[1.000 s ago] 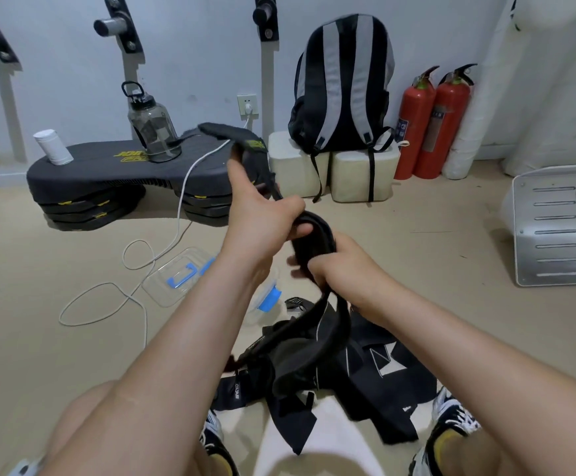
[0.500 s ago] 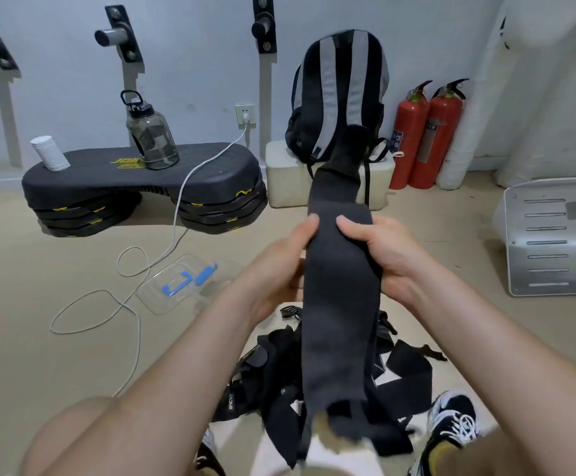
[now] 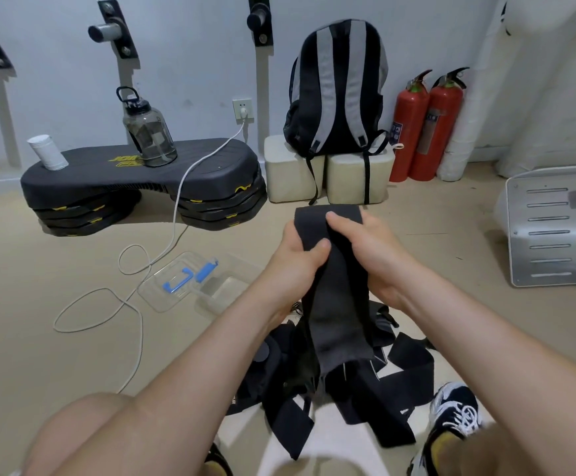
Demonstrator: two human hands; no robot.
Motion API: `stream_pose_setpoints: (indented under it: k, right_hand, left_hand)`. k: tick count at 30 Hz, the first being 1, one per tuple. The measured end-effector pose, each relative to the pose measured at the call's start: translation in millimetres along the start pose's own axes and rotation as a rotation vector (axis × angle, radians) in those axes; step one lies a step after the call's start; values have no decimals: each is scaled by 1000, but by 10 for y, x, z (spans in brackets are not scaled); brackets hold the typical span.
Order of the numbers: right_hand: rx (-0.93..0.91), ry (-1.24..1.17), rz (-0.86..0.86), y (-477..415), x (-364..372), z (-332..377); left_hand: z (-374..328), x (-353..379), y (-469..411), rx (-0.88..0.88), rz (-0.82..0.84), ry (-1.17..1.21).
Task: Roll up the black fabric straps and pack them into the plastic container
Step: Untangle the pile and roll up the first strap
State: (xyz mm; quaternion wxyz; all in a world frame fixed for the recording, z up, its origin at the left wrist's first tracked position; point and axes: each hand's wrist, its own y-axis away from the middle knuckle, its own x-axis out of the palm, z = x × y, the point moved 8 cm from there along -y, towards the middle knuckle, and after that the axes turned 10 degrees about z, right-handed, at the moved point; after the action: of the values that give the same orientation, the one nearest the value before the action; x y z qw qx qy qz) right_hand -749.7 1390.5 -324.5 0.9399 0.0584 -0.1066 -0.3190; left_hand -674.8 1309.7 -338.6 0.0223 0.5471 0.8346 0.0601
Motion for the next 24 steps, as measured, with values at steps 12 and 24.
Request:
stream_pose_setpoints:
  k: [12, 24]
  right_hand:
    - [-4, 373, 210, -15, 175, -103]
    - [-86, 244, -208, -162, -126, -34]
  left_hand:
    - [-200, -666, -15, 105, -379, 567]
    - [12, 24, 112, -152, 77, 187]
